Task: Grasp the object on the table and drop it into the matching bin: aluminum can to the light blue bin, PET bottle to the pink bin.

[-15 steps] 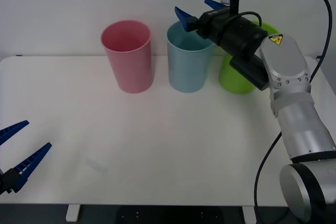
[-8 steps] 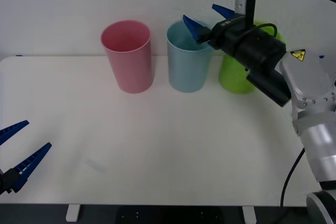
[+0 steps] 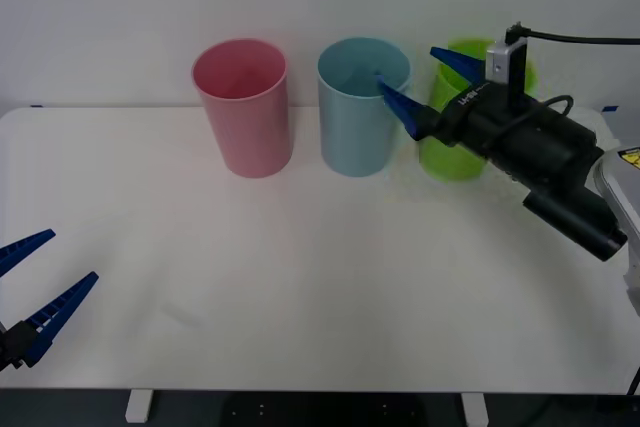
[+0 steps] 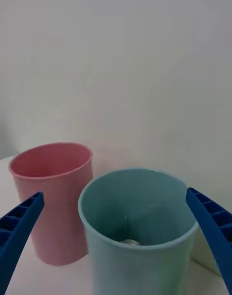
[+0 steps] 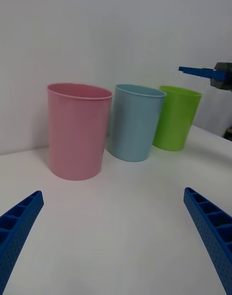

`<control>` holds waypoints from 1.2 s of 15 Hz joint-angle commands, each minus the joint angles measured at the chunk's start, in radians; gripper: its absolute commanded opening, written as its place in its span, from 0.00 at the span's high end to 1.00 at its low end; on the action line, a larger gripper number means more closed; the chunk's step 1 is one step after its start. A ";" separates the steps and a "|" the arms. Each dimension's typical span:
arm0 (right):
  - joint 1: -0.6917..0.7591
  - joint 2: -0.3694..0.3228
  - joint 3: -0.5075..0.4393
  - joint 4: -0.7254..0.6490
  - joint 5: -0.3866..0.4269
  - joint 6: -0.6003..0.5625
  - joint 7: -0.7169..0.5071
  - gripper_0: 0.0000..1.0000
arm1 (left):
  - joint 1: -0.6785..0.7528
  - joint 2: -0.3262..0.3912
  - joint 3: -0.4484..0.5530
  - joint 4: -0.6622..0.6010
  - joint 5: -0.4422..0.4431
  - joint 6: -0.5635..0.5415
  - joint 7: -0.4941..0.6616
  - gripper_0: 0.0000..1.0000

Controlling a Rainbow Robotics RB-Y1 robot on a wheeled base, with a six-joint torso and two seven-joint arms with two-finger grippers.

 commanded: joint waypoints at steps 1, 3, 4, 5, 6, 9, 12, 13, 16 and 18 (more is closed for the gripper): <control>0.089 -0.061 0.009 -0.069 -0.076 -0.002 0.080 0.00 | 0.000 0.000 0.000 0.000 0.000 0.000 0.000 0.00; 0.161 -0.106 0.009 -0.125 -0.138 -0.020 0.129 0.00 | 0.000 0.000 0.000 0.000 0.000 0.000 0.000 0.00; 0.192 -0.127 0.006 -0.146 -0.162 -0.031 0.141 0.00 | 0.000 0.000 0.000 0.000 0.000 0.000 0.000 0.00; 0.235 -0.150 0.000 -0.177 -0.188 -0.046 0.143 0.00 | 0.000 0.000 0.000 0.000 0.000 0.000 0.000 0.00; 0.269 -0.166 -0.014 -0.200 -0.202 -0.063 0.145 0.00 | 0.000 0.000 0.000 0.000 0.000 0.000 0.000 0.00; 0.358 -0.175 -0.103 -0.232 -0.217 -0.197 0.145 0.00 | 0.000 0.000 0.000 0.000 0.000 0.000 0.000 0.00; 0.430 -0.176 -0.179 -0.243 -0.222 -0.306 0.146 0.00 | 0.000 0.000 0.000 0.000 0.000 0.000 0.000 0.00; 0.448 -0.175 -0.199 -0.241 -0.222 -0.335 0.148 0.00 | 0.000 0.000 0.000 0.000 0.000 0.000 0.000 0.00; 0.514 -0.176 -0.256 -0.250 -0.222 -0.396 0.145 0.00 | 0.000 0.000 0.000 0.000 0.000 0.000 0.000 0.00; 0.565 -0.178 -0.280 -0.266 -0.222 -0.404 0.145 0.00 | 0.000 0.000 0.000 0.000 0.000 0.000 0.000 0.00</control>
